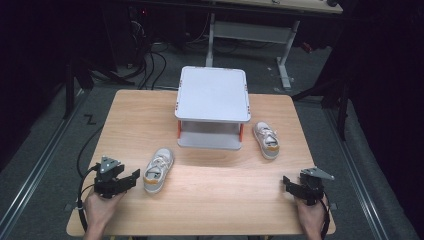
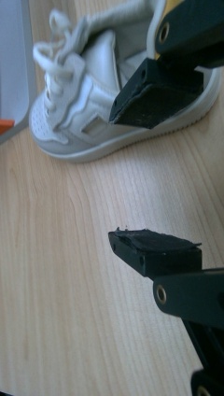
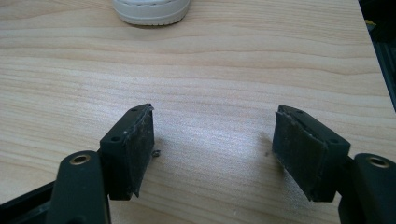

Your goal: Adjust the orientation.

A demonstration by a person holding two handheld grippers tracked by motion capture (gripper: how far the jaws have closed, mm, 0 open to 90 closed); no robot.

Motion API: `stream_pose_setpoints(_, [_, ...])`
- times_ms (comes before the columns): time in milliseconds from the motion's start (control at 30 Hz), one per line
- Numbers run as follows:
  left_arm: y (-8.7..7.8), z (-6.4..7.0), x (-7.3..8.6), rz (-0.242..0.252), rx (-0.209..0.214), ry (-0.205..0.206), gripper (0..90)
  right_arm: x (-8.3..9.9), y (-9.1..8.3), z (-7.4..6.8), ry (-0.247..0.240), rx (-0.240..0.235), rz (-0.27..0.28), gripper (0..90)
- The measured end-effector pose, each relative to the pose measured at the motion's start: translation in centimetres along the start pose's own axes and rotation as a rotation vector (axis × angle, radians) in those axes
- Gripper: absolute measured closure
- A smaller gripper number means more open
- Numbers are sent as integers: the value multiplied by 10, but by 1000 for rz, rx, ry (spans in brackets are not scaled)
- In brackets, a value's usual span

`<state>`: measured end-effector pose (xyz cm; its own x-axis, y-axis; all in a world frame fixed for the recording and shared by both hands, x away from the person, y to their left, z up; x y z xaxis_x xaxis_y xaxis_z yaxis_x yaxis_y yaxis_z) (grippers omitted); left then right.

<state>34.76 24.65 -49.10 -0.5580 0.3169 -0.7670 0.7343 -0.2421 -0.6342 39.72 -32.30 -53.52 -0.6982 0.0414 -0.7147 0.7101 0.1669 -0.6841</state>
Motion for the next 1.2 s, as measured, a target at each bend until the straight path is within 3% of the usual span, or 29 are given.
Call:
stream_pose_setpoints(67, [-7, 6, -6, -8, 14, 44, 419, 0, 0, 0, -6, -6, 0, 308])
stream_pose_setpoints(300, [-12, 22, -24, -26, 50, 105, 424, 0, 0, 0, -7, -8, 0, 309])
stream_pose_setpoints(533, [1, 31, -34, -65, 85, 127, 436, 0, 0, 0, -7, -8, 0, 308])
stream_pose_setpoints(700, [12, 33, -38, -67, 88, 127, 474, 0, 0, 0, -7, -8, 0, 308])
stream_pose_setpoints(900, [26, 35, -36, -115, 84, 165, 540, 0, 0, 0, -7, -8, 0, 307])
stream_pose_setpoints(933, [30, 35, -35, -134, 102, 166, 560, 0, 0, 0, -7, -8, 0, 307])
stream_pose_setpoints(1100, [31, 33, -34, -140, 100, 164, 649, 0, 0, 0, -6, -8, 0, 306])
stream_pose_setpoints(1200, [29, 33, -34, -141, 68, 199, 696, 0, 0, 0, -6, -8, -1, 306])
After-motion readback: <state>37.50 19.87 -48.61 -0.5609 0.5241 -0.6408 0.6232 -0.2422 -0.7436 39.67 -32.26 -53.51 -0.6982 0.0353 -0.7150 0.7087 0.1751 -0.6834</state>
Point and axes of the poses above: each handheld gripper's, and its own axes: y roughly forward along the jaws, x roughly out of its underside, z roughly to its right, the point moved 5 cm from there along y, roughly forward along the jaws, and after that the axes turned 13 degrees about y, right-handed, at the moved point
